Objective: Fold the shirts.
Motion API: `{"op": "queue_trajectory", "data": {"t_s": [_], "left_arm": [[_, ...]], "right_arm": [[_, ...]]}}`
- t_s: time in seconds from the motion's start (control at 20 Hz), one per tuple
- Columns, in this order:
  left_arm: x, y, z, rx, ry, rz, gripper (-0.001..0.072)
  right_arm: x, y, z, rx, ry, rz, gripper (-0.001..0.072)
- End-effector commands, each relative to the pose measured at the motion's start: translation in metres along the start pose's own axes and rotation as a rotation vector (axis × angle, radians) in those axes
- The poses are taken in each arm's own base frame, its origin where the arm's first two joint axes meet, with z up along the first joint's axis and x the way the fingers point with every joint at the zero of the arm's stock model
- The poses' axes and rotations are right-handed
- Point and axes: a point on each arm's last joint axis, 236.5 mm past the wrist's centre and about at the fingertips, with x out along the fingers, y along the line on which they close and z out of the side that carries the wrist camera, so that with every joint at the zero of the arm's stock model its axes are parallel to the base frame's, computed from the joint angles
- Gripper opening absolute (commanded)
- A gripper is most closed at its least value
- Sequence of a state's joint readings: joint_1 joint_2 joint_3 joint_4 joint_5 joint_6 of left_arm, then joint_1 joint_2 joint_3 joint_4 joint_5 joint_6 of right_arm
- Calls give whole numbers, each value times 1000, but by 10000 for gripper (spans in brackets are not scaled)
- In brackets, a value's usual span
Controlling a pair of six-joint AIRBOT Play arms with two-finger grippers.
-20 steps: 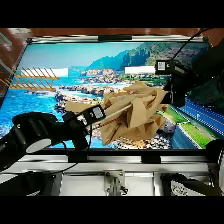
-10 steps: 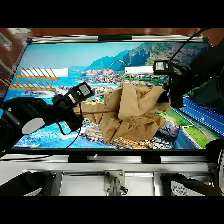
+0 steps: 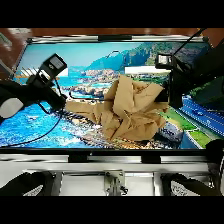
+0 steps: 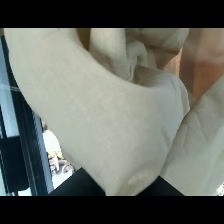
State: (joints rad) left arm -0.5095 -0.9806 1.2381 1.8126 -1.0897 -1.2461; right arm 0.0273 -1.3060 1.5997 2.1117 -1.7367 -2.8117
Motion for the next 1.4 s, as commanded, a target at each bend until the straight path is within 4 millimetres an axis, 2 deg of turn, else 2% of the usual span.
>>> {"op": "queue_trajectory", "data": {"t_s": [0.0, 0.1, 0.15, 0.2, 0.25, 0.35, 0.4, 0.45, 0.55, 0.65, 0.75, 0.9, 1.05, 1.1, 1.15, 1.2, 1.3, 1.35], "left_arm": [[-17, 47, 4, -55, -28, 91, 684], [-31, 69, -14, -284, 21, 118, 657], [-39, 65, -29, -427, 69, 92, 552], [-45, 53, -40, -572, 96, 46, 532], [-47, 35, -41, -648, 85, -20, 533], [-42, -27, -35, -702, 39, -224, 541], [-35, -65, -34, -755, 39, -332, 552], [-27, -99, -32, -811, 38, -421, 662], [-6, -162, -21, -867, -12, -550, 688], [13, -208, -6, -884, -90, -607, 687], [32, -239, -1, -869, -90, -629, 682], [66, -257, 0, -845, -81, -606, 675], [85, -265, -6, -839, -44, -589, 654], [88, -266, -7, -826, -46, -585, 474], [90, -266, -9, -809, -46, -580, 237], [92, -261, -10, -795, -51, -570, 56], [96, -239, -10, -804, -66, -536, 55], [98, -220, -12, -824, -71, -507, 55]], "right_arm": [[-4, 5, 9, 34, -30, -2, 59], [-6, 5, 9, 79, -30, -9, 59], [-7, 5, 10, 110, -32, -13, 59], [-8, 4, 11, 132, -35, -21, 59], [-10, 3, 12, 138, -40, -36, 59], [-11, -2, 12, 138, -42, -59, 59], [-11, -2, 13, 138, -43, -60, 59], [-11, -2, 12, 142, -42, -61, 59], [-11, -2, 13, 145, -43, -61, 60], [-11, -2, 13, 150, -43, -61, 60], [-11, -2, 13, 160, -43, -61, 60], [-11, -4, 13, 160, -46, -67, 60], [-11, -4, 13, 160, -46, -68, 61], [-11, -5, 13, 161, -47, -71, 60], [-11, -5, 13, 161, -48, -73, 60], [-11, -5, 13, 161, -48, -74, 60], [-11, -6, 13, 161, -47, -75, 60], [-11, -5, 13, 171, -47, -75, 60]]}}
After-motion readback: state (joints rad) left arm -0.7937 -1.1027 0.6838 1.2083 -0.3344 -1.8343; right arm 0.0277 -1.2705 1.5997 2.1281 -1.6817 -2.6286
